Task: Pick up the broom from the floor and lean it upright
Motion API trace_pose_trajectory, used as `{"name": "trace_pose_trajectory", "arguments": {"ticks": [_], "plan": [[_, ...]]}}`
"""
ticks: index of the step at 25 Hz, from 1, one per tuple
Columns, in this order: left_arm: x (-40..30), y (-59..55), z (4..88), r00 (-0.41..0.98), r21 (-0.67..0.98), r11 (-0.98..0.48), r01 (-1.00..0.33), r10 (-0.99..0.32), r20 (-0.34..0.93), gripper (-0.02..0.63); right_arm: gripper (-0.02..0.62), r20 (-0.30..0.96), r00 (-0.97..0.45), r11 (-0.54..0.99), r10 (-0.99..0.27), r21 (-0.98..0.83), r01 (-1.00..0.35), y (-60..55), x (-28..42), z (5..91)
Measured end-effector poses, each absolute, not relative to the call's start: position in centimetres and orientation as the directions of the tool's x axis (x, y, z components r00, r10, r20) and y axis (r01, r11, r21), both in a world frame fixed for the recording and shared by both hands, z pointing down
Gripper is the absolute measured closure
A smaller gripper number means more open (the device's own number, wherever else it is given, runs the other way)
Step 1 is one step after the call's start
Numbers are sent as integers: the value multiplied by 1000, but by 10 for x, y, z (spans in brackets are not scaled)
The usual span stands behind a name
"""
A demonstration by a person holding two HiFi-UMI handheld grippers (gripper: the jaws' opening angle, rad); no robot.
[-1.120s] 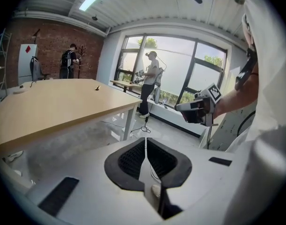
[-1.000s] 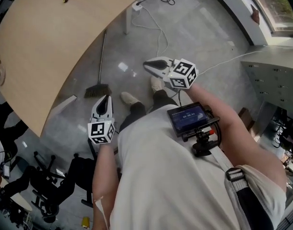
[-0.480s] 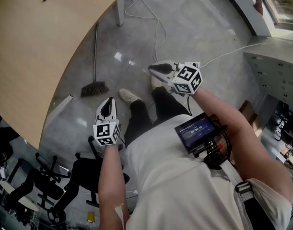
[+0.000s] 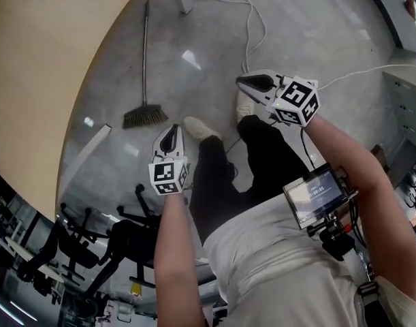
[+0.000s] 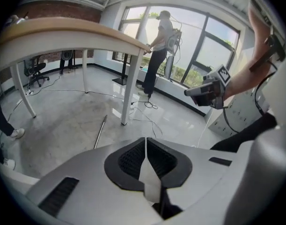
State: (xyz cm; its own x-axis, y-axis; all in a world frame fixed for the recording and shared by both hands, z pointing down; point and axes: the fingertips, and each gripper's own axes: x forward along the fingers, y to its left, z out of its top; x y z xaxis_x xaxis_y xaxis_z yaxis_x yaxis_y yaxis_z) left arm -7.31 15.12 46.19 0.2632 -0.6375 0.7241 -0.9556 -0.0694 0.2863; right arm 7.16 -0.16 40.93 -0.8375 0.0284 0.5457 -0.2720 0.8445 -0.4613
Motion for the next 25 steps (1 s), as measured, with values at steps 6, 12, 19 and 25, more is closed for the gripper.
{"name": "trace_pose_trajectory", "arguments": {"ticks": [6, 12, 19, 25], "plan": [[-91, 122, 535, 264, 203, -169, -965, -619, 740, 588, 574, 494, -870, 852, -2, -454, -260, -24, 52, 470], [-119, 85, 605, 215, 143, -164, -976, -644, 734, 588, 574, 483, -875, 884, -29, -396, -247, -58, 44, 524], [-174, 47, 706, 79, -17, -138, -990, -661, 746, 588, 574, 415, -907, 917, -71, -331, -223, -96, 4, 591], [-215, 52, 785, 49, -42, -153, -987, -543, 838, 586, 574, 393, -919, 943, -32, -292, -158, -98, -20, 611]]}}
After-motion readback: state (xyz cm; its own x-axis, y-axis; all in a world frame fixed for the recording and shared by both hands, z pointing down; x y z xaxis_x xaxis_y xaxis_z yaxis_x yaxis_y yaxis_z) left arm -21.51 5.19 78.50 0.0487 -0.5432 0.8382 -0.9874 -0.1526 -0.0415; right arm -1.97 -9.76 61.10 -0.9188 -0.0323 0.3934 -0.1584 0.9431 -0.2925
